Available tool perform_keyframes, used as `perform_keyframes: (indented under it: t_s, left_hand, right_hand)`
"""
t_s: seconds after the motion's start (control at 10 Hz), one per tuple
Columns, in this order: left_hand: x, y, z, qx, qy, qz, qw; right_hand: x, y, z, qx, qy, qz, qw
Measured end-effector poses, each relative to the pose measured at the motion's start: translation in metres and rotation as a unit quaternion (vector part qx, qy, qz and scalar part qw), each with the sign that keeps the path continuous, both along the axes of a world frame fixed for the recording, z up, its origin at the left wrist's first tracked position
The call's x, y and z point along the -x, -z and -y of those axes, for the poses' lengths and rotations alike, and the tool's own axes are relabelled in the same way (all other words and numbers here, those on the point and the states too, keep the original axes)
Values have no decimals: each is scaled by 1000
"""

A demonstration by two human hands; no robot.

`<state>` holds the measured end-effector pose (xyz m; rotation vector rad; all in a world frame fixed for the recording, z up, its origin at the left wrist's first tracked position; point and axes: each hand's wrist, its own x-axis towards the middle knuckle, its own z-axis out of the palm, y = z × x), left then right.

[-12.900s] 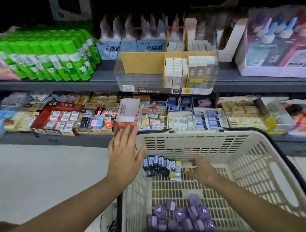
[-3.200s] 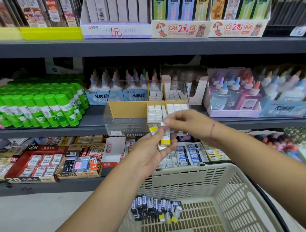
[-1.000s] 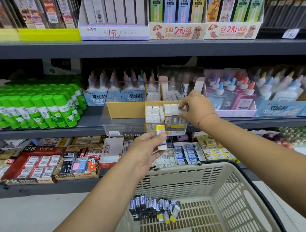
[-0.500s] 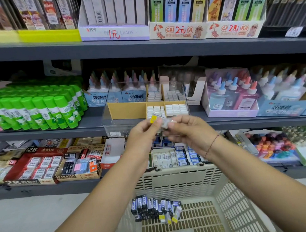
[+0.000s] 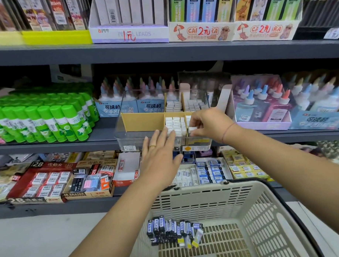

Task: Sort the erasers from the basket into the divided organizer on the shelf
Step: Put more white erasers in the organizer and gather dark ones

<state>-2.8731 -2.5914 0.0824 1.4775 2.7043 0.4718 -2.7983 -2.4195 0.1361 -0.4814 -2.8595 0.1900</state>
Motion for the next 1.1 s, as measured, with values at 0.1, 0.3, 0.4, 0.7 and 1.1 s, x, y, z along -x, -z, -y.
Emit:
perform_keyframes:
  t_s: [0.1,0.3,0.4,0.7,1.1]
  left_hand:
    - [0,-1,1,6,1,0,1000]
    - [0,0,0,-1,4,1,1000]
    - [0,1,2,-17,7,19,1000]
    - [1,25,46,-142,-22,40,989]
    - [-15,144,120,47,-152,194,968]
  right_hand:
    - [2,6,-2,-6,4,-3,1000]
    - [4,11,-5,-34,29,1,999]
    - [3,13,-7,-45,40,1,998]
    - [-48,36,45,96,33,-258,961]
    - [-111,314,113,492,313,200,787]
